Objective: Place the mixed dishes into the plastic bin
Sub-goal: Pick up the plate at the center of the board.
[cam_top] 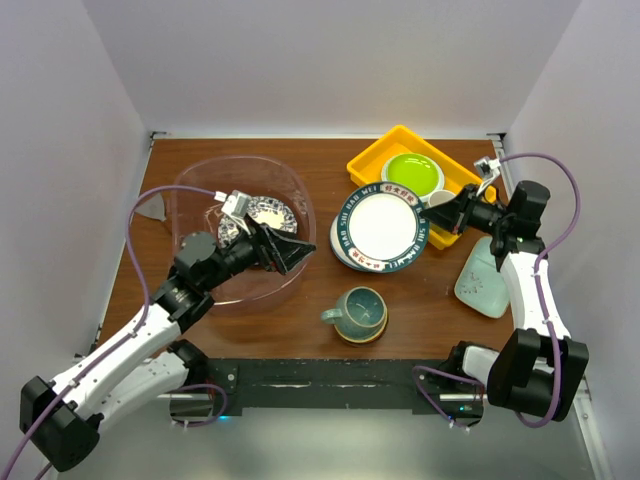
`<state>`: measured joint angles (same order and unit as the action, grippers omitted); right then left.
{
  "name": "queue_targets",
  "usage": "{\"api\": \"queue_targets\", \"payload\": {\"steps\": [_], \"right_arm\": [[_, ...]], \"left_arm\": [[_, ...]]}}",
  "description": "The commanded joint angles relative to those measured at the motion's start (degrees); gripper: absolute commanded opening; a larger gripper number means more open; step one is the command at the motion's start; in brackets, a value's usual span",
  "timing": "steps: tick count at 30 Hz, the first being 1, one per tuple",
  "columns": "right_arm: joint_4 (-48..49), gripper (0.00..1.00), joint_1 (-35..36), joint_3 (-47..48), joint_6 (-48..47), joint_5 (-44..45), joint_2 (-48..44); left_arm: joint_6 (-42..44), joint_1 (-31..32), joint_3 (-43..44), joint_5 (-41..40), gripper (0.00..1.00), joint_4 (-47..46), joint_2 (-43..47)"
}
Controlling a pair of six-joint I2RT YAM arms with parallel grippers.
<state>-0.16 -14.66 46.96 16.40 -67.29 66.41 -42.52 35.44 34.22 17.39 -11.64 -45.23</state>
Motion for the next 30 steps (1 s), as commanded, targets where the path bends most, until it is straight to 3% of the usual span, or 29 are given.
{"api": "queue_targets", "payload": {"steps": [1, 30], "right_arm": [[3.15, 0.00, -0.20, 0.15, 0.03, -3.02, -0.23], [3.24, 0.00, -0.20, 0.15, 0.03, -3.99, 0.21]], "left_arm": [[-0.72, 1.03, 0.15, -1.57, 1.00, -4.88, -1.00], [-0.11, 4.81, 3.13, -5.25, 1.00, -11.48, -11.19]]}}
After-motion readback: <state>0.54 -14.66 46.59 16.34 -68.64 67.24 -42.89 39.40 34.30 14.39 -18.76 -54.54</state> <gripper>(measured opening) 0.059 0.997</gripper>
